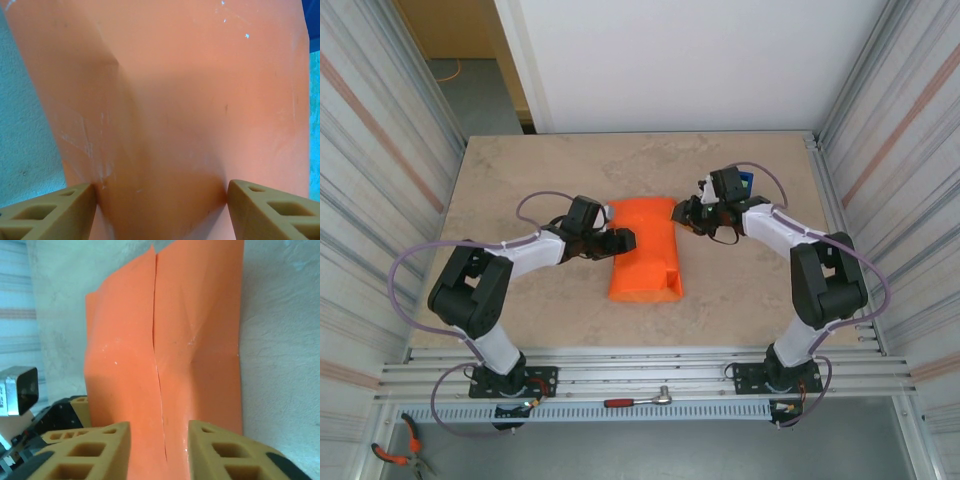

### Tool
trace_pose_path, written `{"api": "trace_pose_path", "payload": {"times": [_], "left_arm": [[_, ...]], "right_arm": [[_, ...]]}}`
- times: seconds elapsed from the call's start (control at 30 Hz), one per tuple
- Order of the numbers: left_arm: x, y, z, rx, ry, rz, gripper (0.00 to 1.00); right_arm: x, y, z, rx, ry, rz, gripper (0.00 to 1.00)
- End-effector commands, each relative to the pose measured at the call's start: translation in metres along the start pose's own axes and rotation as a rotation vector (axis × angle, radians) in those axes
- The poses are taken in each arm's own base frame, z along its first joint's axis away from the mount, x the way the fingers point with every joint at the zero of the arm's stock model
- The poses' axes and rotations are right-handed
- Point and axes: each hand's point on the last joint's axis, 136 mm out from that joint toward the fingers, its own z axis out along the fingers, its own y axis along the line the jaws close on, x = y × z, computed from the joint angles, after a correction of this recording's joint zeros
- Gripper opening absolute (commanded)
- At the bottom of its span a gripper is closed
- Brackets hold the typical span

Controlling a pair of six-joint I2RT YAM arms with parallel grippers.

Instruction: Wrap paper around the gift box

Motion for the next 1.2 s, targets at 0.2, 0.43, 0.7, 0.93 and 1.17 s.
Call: {"api": "trace_pose_path", "payload": {"times": [0.2, 0.43, 0.7, 0.93, 1.17], "left_arm": [[-0.002, -0.016, -0.007, 0.029, 0.013, 0.037, 0.72], [-0.008, -0.029, -0.011, 0.063, 0.008, 0.052, 0.73], [0.004, -0.012, 0.000, 0.023, 0.033, 0.034, 0.73], [0.008, -0.004, 0.002, -0.002, 0.035, 0.030, 0.72], [0.008, -0.002, 0.003, -0.010, 0.037, 0.032, 0.72]], "right_arm": [[0.025, -0.010, 0.028, 0.018, 0.080, 0.008, 0.05], [0.033, -0.010, 0.046, 0.011, 0.116, 0.018, 0.00], [0.019, 0.008, 0.014, -0.026, 0.056, -0.004, 0.01], [0.007, -0.001, -0.013, 0.005, -0.015, 0.000, 0.31], [0.015, -0.014, 0.005, 0.035, 0.026, 0.007, 0.74]]}}
